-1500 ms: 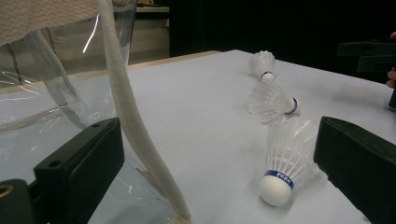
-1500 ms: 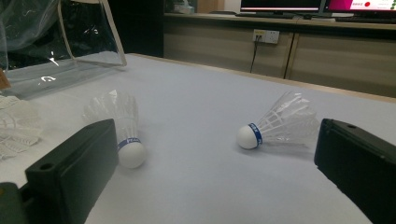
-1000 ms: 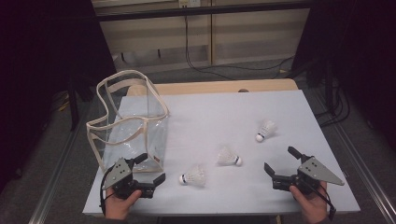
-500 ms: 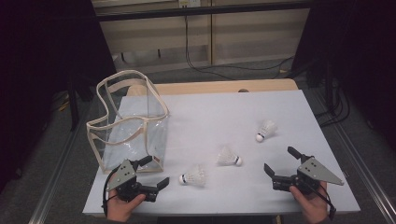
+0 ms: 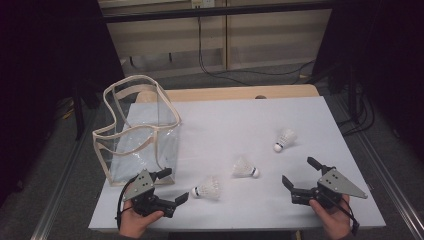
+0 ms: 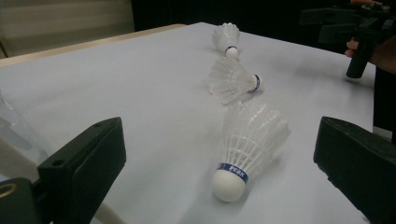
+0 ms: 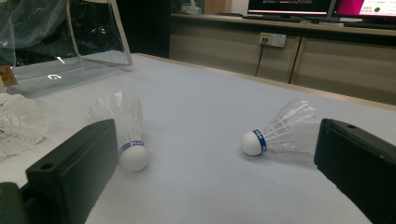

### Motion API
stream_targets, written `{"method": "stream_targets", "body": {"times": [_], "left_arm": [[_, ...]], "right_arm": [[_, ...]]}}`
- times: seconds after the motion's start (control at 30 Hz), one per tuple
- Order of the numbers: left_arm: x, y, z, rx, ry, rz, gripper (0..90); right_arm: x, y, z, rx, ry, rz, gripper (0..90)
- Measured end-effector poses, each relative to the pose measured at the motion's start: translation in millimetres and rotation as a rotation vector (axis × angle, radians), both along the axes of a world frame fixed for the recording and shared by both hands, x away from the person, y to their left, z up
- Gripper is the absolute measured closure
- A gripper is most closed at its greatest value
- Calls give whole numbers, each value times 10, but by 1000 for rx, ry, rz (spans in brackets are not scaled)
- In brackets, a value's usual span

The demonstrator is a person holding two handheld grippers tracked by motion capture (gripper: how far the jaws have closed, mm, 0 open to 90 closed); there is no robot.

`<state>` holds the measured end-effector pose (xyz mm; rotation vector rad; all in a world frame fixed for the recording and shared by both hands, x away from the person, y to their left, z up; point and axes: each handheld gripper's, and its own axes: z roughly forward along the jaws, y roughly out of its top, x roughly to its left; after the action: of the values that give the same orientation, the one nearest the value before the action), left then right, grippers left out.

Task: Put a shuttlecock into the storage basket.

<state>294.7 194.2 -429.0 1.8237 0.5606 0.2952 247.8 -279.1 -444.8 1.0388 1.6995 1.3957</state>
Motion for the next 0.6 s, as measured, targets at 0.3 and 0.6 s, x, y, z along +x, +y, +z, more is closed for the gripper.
{"method": "stream_targets", "body": {"times": [0.3, 0.6], "left_arm": [[17, -86, -2, 14, 47, -16, 24], [31, -146, -2, 37, 83, -27, 27]], "right_arm": [[4, -3, 4, 0, 0, 1, 0], [4, 6, 12, -2, -3, 3, 0]]}}
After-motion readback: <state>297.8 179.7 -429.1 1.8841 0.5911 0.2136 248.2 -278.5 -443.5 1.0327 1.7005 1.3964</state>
